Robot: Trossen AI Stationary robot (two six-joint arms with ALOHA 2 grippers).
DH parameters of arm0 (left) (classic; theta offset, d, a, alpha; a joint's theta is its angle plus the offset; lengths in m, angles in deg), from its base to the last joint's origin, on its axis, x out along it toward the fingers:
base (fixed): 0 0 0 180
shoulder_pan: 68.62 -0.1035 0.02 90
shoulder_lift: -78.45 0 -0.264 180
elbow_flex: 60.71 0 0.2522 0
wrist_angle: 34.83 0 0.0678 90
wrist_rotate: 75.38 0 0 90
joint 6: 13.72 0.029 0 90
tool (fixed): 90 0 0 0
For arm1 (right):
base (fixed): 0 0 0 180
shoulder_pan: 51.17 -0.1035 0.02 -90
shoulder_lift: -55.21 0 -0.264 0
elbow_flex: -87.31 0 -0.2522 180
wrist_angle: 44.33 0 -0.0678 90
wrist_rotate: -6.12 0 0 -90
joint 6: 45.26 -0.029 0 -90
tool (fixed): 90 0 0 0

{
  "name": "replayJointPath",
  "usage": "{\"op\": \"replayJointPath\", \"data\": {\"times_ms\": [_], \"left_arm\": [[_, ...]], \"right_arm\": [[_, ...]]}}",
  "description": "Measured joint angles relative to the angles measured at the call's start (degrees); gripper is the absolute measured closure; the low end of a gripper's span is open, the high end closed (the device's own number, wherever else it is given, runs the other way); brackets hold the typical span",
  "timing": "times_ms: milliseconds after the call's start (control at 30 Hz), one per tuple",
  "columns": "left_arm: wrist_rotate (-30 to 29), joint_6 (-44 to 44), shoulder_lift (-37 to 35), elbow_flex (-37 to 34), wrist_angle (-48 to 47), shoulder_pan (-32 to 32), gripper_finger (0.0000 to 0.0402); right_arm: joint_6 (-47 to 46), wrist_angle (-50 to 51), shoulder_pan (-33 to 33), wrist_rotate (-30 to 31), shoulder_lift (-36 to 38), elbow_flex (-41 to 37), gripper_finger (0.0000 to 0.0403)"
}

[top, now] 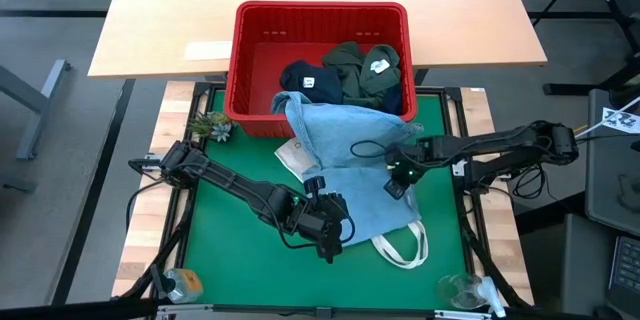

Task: Fold laundry
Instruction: Fold the light blue pants

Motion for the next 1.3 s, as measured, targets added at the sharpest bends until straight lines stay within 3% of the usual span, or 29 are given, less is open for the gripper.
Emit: {"op": "replayJointPath", "data": {"times_ms": [133, 400, 667, 1167, 1300], "left_arm": [[0.0, -0.1, 0.0, 0.0, 0.0, 0.0, 0.0284], [0.0, -0.5, 0.0, 0.0, 0.0, 0.6, 0.0284], [0.0, -1.6, 0.0, 0.0, 0.0, 0.7, 0.0284], [-0.4, -1.5, 0.0, 0.0, -0.1, 0.6, 0.0284], [-0.5, -1.4, 0.0, 0.0, -0.1, 0.3, 0.0284]], "right_arm": [[0.0, 3.6, -0.1, -1.8, 0.0, 3.2, 0.0396], [0.0, 15.9, -0.1, 1.9, 0.3, 9.4, 0.0398], [-0.1, 24.1, -0.1, 3.9, 3.4, 10.2, 0.0398], [-0.1, 24.5, -0.1, 6.4, 2.2, 10.2, 0.0395], [-0.1, 24.7, -0.1, 6.4, 2.2, 10.2, 0.0377]]}}
